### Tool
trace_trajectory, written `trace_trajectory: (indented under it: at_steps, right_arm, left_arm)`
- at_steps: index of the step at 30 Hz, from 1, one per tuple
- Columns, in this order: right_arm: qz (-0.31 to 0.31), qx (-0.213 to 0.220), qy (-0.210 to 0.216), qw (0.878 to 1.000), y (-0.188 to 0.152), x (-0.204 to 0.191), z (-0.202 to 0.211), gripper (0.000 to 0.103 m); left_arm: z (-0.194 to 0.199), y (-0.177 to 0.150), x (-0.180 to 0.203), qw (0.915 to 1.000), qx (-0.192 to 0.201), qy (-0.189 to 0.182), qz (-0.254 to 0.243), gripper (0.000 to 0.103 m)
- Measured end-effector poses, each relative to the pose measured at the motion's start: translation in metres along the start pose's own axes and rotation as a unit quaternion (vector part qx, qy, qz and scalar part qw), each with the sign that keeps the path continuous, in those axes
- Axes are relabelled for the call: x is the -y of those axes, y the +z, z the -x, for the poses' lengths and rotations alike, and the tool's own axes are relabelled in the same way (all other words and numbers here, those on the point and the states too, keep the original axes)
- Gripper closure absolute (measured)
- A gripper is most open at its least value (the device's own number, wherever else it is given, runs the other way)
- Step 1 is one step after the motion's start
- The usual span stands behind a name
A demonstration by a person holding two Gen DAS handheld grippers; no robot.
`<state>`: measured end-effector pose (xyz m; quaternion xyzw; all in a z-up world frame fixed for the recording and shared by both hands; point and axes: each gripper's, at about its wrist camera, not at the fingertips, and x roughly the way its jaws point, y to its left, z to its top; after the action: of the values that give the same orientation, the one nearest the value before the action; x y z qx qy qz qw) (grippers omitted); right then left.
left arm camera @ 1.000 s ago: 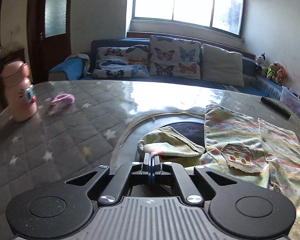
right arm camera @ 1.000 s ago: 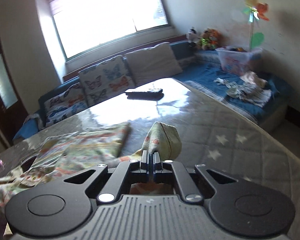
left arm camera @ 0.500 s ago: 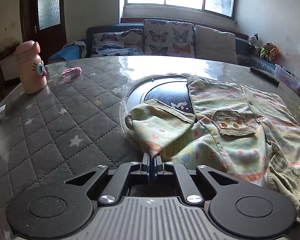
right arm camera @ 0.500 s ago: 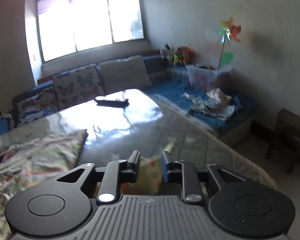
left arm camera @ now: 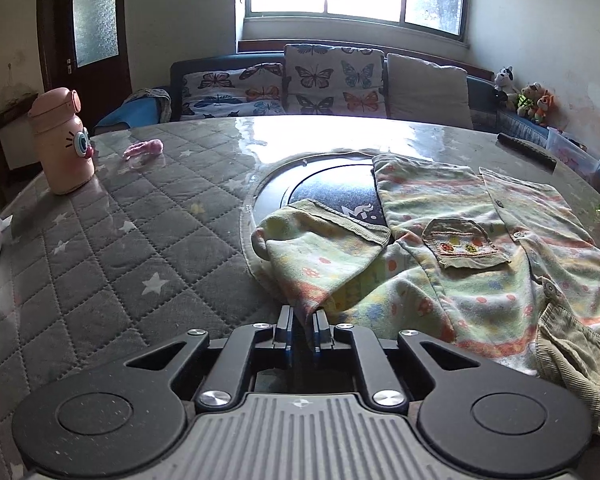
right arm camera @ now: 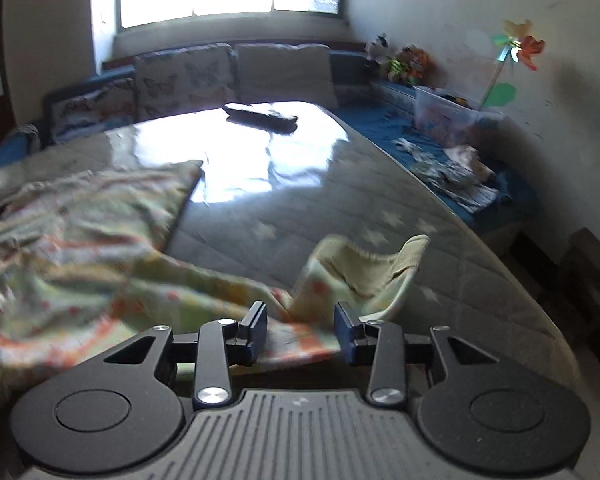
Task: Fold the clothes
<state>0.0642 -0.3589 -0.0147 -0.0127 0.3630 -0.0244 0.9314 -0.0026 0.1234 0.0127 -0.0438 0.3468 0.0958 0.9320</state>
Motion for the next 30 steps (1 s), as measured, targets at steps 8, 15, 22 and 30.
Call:
trace_trajectory:
  at_steps: [8, 15, 22, 30]
  right_arm:
    - [-0.033, -0.001, -0.019, 0.999, -0.018, 0.029, 0.019, 0.061]
    - [-0.062, -0.002, -0.004, 0.998, 0.005, 0.042, -0.021, 0.061]
    - [-0.046, 0.014, -0.016, 0.999, 0.015, 0.043, -0.046, 0.060]
    - [-0.043, 0.026, -0.015, 0.999, 0.015, 0.038, -0.050, 0.048]
  left_arm:
    - [0.006, 0.002, 0.001, 0.9998, 0.011, 0.012, -0.011, 0.065]
    - [0.017, 0.004, 0.001, 0.9993, 0.025, 0.018, -0.020, 0.057]
    - [0.023, 0.011, 0.010, 0.9981, 0.038, 0.016, -0.045, 0.050]
    - [-0.016, 0.031, 0.042, 0.9936, 0.035, -0.009, -0.107, 0.050]
